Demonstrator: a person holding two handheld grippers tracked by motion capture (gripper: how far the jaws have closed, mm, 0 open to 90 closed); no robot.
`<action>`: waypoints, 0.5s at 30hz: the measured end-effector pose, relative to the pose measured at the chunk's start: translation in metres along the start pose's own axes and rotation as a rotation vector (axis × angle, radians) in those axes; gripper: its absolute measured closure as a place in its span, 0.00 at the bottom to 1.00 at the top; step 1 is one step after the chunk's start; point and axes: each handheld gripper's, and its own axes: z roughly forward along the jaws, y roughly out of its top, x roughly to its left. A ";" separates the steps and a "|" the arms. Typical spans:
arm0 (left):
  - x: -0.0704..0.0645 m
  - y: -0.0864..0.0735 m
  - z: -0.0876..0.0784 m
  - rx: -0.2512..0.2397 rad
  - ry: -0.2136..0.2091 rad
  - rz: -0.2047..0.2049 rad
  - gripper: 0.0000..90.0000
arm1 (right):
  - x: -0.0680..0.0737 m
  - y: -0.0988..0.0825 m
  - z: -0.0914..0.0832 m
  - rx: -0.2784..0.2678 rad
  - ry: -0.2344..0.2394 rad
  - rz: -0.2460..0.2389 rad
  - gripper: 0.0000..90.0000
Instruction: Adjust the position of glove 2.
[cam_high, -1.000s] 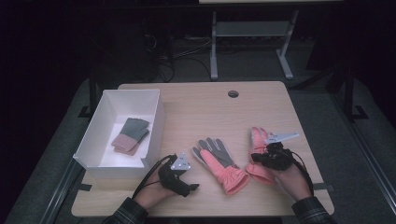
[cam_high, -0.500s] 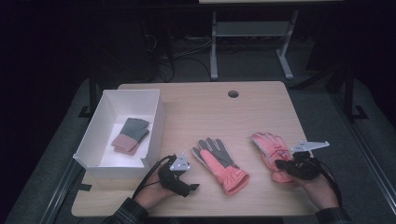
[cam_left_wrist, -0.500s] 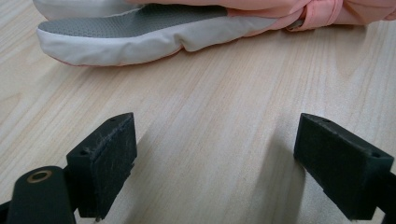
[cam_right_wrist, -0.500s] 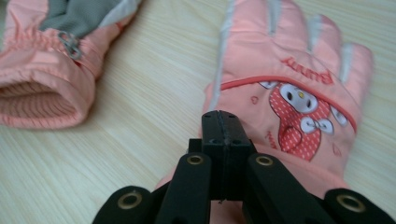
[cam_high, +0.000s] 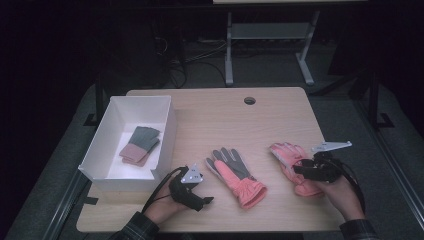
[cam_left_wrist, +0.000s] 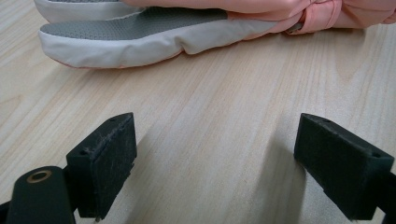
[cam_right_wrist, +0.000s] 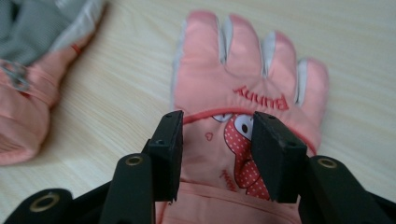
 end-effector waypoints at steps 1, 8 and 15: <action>0.000 0.000 0.000 0.000 0.000 0.000 0.14 | -0.001 -0.001 0.003 0.005 -0.003 0.007 0.62; -0.001 0.000 0.000 -0.005 0.002 -0.005 0.14 | -0.001 -0.007 0.014 0.053 -0.033 0.011 0.84; 0.000 -0.001 0.001 -0.010 0.002 -0.003 0.14 | -0.003 -0.006 0.005 0.012 -0.009 -0.009 0.97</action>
